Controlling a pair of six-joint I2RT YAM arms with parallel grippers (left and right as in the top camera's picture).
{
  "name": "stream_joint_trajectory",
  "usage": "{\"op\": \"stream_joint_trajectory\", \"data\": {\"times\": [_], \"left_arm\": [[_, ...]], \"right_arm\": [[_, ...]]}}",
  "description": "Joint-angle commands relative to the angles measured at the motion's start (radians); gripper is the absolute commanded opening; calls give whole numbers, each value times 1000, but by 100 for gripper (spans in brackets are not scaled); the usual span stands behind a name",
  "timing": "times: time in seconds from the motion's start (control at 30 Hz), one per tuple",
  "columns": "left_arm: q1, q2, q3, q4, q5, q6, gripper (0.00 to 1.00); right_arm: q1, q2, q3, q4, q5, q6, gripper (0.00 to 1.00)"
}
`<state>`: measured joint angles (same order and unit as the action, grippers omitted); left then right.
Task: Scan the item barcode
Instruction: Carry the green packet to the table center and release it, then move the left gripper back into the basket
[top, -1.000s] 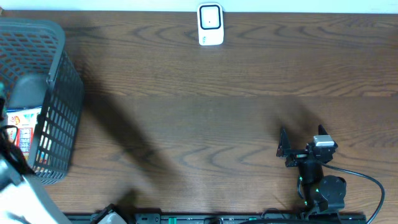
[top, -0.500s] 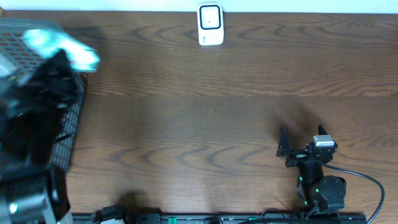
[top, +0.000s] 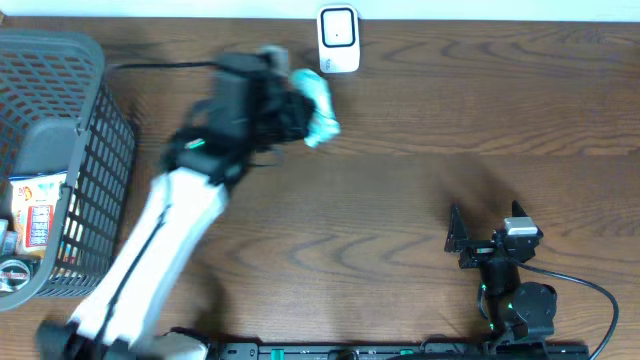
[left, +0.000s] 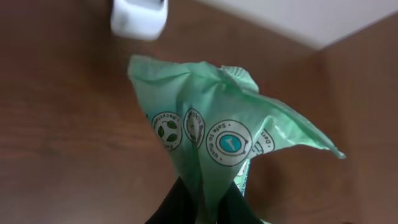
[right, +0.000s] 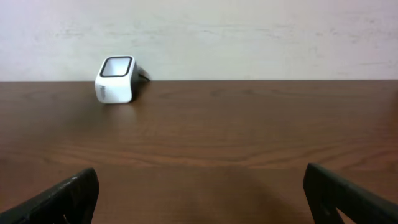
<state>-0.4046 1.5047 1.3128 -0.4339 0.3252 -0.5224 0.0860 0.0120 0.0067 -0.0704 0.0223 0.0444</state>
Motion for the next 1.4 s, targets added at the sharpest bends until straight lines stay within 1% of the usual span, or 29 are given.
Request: {"op": "stream_joint_trajectory", "data": {"times": [0.0,0.13,0.2,0.23,0.27,0.3,0.33,0.37,0.43,0.57,0.7,0.9,1.07,1.17,1.27,1.3,1.37], "left_arm": [[-73,129,10,57,-109,22,7],[-135,284,10,182,-109,21,7],[-164,356,10,269,-109,21,7],[-173,376,10,300,-109,20,9],[-182,393,10,326,-109,21,24],[-189,404,10,346,-109,21,46],[-194,408,10,355,-109,21,62],[-197,410,10,359,-109,21,69],[-197,407,10,360,-109,21,77],[-170,366,10,357,-109,25,79],[-116,264,10,335,-109,26,79],[10,37,10,202,-109,98,79],[181,-176,10,71,-121,193,79],[311,-286,10,3,-212,193,79],[468,-378,10,-73,-369,209,79],[526,-401,10,-97,-430,225,79],[627,-425,10,-127,-540,294,79]], "right_arm": [[-9,-6,-1,-4,1,10,100],[-9,-6,-1,-4,1,10,99],[-9,-6,-1,-4,1,10,99],[-9,-6,-1,-4,1,10,99],[-9,-6,-1,-4,1,10,99],[-9,-6,-1,-4,1,10,99],[-9,-6,-1,-4,1,10,99],[-9,-6,-1,-4,1,10,99],[-9,-6,-1,-4,1,10,99],[-9,-6,-1,-4,1,10,99],[-9,-6,-1,-4,1,10,99],[-9,-6,-1,-4,1,10,99],[-9,-6,-1,-4,1,10,99],[-9,-6,-1,-4,1,10,99],[-9,-6,-1,-4,1,10,99],[-9,-6,-1,-4,1,10,99],[-9,-6,-1,-4,1,10,99]]}}
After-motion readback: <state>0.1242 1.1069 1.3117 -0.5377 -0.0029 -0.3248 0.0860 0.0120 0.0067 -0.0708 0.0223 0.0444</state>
